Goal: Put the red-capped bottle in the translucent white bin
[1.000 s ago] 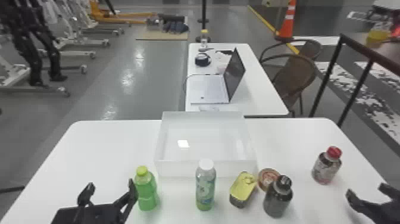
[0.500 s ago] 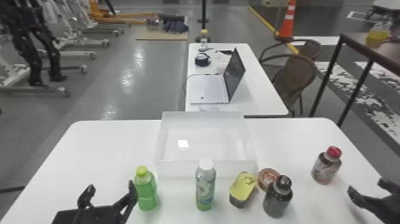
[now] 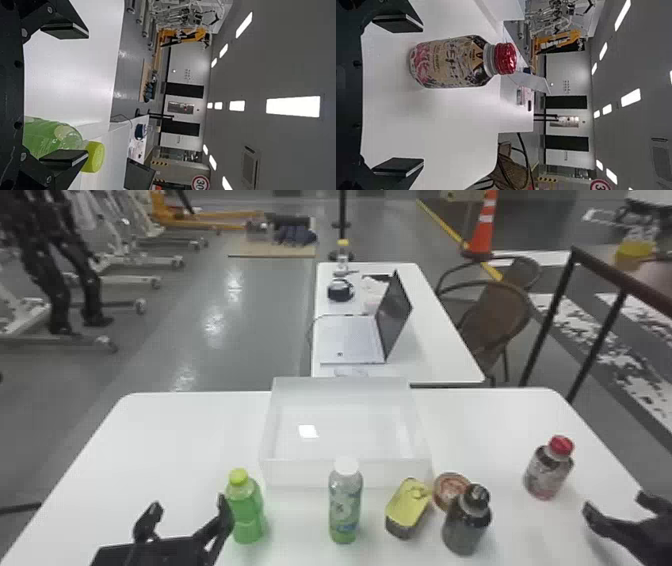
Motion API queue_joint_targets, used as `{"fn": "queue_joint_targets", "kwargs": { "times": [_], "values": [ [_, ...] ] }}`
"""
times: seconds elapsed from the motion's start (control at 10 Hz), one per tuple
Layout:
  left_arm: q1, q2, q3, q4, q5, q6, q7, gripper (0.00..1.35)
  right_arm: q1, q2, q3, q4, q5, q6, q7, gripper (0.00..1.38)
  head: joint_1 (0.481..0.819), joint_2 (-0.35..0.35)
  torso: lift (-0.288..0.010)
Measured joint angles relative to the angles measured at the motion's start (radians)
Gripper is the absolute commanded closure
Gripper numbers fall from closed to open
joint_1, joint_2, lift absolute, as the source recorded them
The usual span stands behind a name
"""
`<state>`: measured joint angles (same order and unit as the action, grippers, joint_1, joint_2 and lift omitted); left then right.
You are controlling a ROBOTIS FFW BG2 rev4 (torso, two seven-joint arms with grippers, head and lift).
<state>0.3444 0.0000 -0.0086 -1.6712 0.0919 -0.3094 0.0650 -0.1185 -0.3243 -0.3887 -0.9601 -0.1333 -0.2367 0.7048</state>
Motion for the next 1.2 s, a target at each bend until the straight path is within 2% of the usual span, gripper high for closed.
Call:
{"fn": "queue_joint_targets", "kwargs": {
  "times": [0.2,0.5,0.6,0.8,1.2],
  "values": [
    [-0.011,0.0,-0.013,0.016,0.006,-0.016,0.0,0.23,-0.048,-0.009,0.001,0.018,0.041,0.002,0.014,0.0,0.549,0.0,-0.1],
    [-0.022,0.0,-0.021,0.034,0.013,-0.035,0.0,0.23,-0.128,-0.027,0.034,0.109,0.066,0.0,0.028,0.0,0.549,0.0,-0.1],
    [-0.026,0.0,-0.024,0.039,0.015,-0.041,0.0,0.23,-0.175,-0.028,0.05,0.157,0.068,-0.011,0.051,0.02,0.549,0.0,-0.1],
    [-0.037,0.0,-0.032,0.053,0.021,-0.056,0.0,0.23,-0.249,-0.029,0.076,0.22,0.076,-0.026,0.078,0.15,0.549,0.0,-0.1],
    [-0.043,0.0,-0.037,0.069,0.03,-0.077,0.0,0.23,-0.29,-0.029,0.133,0.297,0.082,-0.027,0.079,0.16,0.549,0.0,-0.1]
  ]
}}
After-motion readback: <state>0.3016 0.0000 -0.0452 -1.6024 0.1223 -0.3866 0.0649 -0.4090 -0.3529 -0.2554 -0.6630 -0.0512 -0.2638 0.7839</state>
